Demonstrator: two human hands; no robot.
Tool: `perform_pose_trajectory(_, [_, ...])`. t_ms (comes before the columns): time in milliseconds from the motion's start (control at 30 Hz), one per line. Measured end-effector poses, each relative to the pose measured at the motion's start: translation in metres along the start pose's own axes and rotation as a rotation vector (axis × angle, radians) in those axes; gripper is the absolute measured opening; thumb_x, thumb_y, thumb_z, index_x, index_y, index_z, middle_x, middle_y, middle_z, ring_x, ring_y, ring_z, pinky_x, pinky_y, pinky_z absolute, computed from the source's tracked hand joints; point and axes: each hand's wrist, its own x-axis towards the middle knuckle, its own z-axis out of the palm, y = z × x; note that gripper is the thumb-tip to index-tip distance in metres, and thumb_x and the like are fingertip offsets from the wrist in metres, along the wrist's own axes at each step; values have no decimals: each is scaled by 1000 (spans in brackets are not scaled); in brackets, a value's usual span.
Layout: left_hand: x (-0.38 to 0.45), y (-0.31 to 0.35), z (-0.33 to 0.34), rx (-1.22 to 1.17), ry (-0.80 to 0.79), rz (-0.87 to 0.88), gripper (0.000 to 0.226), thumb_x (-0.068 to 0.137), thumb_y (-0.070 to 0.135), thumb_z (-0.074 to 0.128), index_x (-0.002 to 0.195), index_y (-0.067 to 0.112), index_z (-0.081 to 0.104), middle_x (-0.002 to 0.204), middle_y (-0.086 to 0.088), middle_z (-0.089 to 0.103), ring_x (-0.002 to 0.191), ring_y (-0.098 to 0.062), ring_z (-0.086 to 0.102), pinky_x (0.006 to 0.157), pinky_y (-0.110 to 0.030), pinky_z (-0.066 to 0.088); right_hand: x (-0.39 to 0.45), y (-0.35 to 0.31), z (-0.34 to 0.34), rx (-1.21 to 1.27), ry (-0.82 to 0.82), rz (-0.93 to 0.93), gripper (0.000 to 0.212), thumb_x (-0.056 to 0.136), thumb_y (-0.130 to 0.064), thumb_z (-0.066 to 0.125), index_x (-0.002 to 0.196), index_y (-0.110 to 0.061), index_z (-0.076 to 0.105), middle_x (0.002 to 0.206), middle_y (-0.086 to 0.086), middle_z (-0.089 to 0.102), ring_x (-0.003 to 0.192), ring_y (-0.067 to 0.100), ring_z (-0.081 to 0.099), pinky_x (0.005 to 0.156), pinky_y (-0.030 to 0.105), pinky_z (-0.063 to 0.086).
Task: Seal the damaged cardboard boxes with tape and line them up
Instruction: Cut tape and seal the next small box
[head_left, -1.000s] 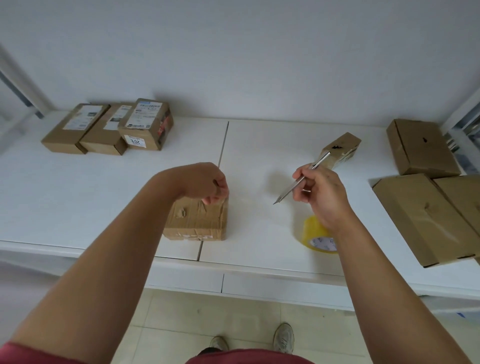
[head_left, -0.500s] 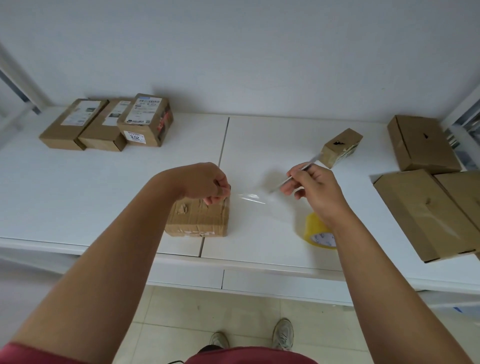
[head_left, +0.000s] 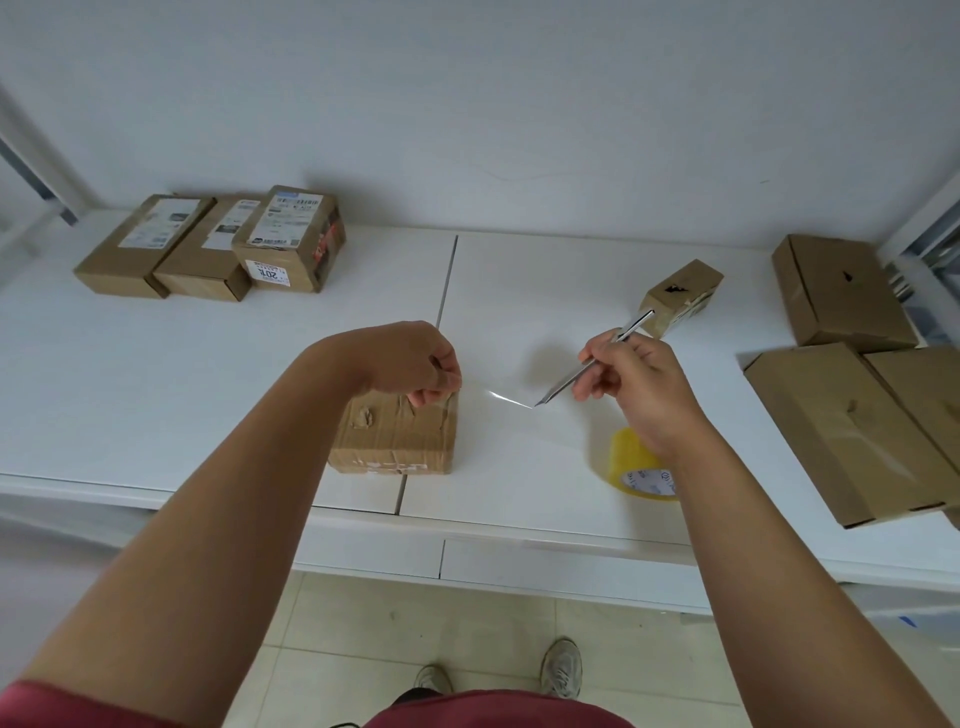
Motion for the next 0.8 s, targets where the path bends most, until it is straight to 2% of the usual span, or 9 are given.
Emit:
perform_pose_trajectory(200, [0, 4, 2, -16, -11, -3, 18, 95, 15, 62, 79, 17, 69, 65, 6, 69, 63, -9, 65, 68, -25, 51, -2, -4, -6, 105, 87, -41, 27, 89, -18, 49, 71, -22, 69, 60, 14, 65, 61, 24, 57, 57, 25, 44])
perform_pose_trajectory(367, [-1, 7, 3, -20, 7, 0, 13, 96, 14, 61, 85, 15, 70, 62, 8, 69, 58, -4, 64, 61, -17, 49, -5, -4, -8, 62, 6, -27, 26, 88, -18, 51, 73, -23, 71, 62, 14, 67, 63, 25, 61, 58, 24, 46])
perform_pose_trajectory(633, [-4, 10, 2, -52, 22, -6, 15, 96, 12, 61, 83, 13, 69, 61, 8, 69, 55, -1, 63, 55, -11, 48, -2, 0, -6, -43, -41, -24, 17, 79, -32, 57, 75, -22, 71, 67, 18, 69, 66, 25, 66, 61, 26, 46])
perform_pose_trajectory(733, [-5, 9, 2, -56, 23, -13, 16, 96, 12, 61, 82, 13, 68, 60, 8, 68, 55, -2, 62, 56, -12, 48, 0, 0, -6, -4, -42, -38, 18, 84, -26, 56, 76, -22, 71, 67, 17, 69, 66, 25, 65, 61, 26, 46])
perform_pose_trajectory(800, [-5, 9, 2, -45, 18, -16, 17, 96, 13, 61, 80, 15, 68, 61, 8, 68, 56, -3, 63, 58, -14, 49, 1, -2, -8, 98, 18, -53, 21, 87, -20, 51, 79, -22, 71, 67, 16, 69, 65, 26, 64, 60, 27, 45])
